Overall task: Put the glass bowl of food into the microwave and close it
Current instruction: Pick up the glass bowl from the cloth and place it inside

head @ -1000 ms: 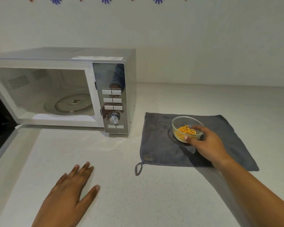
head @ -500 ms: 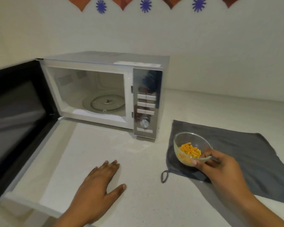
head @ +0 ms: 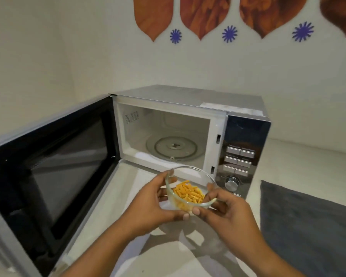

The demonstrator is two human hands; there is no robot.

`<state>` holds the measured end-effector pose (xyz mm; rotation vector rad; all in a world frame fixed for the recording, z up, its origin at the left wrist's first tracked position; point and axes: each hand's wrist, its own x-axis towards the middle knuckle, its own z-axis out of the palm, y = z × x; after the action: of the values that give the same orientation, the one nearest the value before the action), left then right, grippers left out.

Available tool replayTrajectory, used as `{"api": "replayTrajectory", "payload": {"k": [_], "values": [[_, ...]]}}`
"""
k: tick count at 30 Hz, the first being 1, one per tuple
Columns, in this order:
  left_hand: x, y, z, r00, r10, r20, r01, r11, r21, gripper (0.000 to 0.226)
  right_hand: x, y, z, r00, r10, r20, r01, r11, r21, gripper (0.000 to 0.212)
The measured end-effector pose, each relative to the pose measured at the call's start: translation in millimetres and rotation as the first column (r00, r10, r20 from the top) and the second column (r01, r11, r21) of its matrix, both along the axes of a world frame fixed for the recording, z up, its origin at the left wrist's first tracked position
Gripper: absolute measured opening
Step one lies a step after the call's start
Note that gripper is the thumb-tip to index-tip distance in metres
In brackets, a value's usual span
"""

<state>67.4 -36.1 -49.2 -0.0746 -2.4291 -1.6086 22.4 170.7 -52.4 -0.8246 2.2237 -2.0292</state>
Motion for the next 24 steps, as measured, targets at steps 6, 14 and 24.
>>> {"api": "replayTrajectory", "payload": {"k": [6,14,24], "values": [[-4,-55,4,0.998,0.056,-0.016,-0.057,0.998,-0.008,0.098,-19,-54,2,0.997,0.063,-0.049,-0.063,0.998,0.003,0.027],[-23,-98,2,0.99,0.125,-0.06,-0.127,0.991,-0.039,0.092,-58,-101,-10,0.998,0.061,-0.026,-0.061,0.998,-0.021,0.035],[-130,-93,11,0.979,0.181,-0.09,-0.165,0.973,0.162,0.097,-125,-121,21,0.999,0.019,0.045,-0.017,0.999,-0.051,0.077]]}}
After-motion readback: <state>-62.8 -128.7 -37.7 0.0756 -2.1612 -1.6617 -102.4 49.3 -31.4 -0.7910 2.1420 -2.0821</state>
